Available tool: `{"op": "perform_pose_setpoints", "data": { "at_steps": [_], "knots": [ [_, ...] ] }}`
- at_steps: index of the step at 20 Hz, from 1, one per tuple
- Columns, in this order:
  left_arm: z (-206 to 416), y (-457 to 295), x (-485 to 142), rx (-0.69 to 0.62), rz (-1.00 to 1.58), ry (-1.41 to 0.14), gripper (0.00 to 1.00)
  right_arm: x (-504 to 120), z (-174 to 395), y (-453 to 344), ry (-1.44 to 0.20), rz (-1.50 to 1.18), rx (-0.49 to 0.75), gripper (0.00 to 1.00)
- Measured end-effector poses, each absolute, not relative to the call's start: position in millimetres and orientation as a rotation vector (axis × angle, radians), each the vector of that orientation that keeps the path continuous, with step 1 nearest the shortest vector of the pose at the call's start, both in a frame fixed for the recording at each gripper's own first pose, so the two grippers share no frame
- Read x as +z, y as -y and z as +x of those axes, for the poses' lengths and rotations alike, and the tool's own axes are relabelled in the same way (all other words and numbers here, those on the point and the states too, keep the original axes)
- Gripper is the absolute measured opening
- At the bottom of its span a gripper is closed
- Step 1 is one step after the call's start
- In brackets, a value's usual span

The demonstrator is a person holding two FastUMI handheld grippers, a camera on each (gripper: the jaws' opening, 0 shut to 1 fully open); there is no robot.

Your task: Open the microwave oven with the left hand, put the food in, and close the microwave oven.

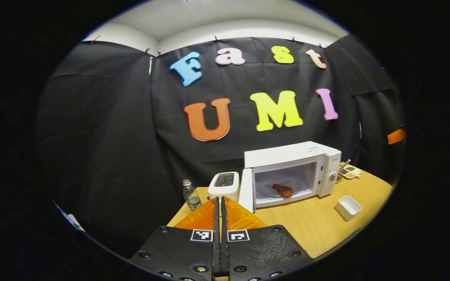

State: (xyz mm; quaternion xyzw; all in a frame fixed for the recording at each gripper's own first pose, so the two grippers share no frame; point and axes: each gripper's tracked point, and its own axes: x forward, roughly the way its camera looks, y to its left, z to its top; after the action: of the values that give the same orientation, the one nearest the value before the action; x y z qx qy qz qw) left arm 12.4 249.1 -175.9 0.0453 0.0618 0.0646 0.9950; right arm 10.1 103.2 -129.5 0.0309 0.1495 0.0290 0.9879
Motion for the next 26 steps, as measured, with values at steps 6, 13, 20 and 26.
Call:
{"op": "perform_pose_setpoints", "data": {
  "at_steps": [6, 13, 20, 26],
  "knots": [
    [10, -288, -246, 0.194, 0.009, -0.233, 0.00, -131, 5, -94, -0.326, 0.092, 0.053, 0.92],
    [14, -276, -296, 0.160, -0.020, -0.292, 0.00, -143, -9, -82, -0.363, 0.129, 0.029, 1.00],
    [10, -251, -307, 0.097, -0.038, -0.311, 0.00, -146, -20, -71, -0.373, 0.160, -0.014, 0.92],
    [13, -196, -305, -0.033, -0.026, -0.301, 0.00, -148, -28, -71, -0.376, 0.162, -0.040, 0.92]
  ]
}}
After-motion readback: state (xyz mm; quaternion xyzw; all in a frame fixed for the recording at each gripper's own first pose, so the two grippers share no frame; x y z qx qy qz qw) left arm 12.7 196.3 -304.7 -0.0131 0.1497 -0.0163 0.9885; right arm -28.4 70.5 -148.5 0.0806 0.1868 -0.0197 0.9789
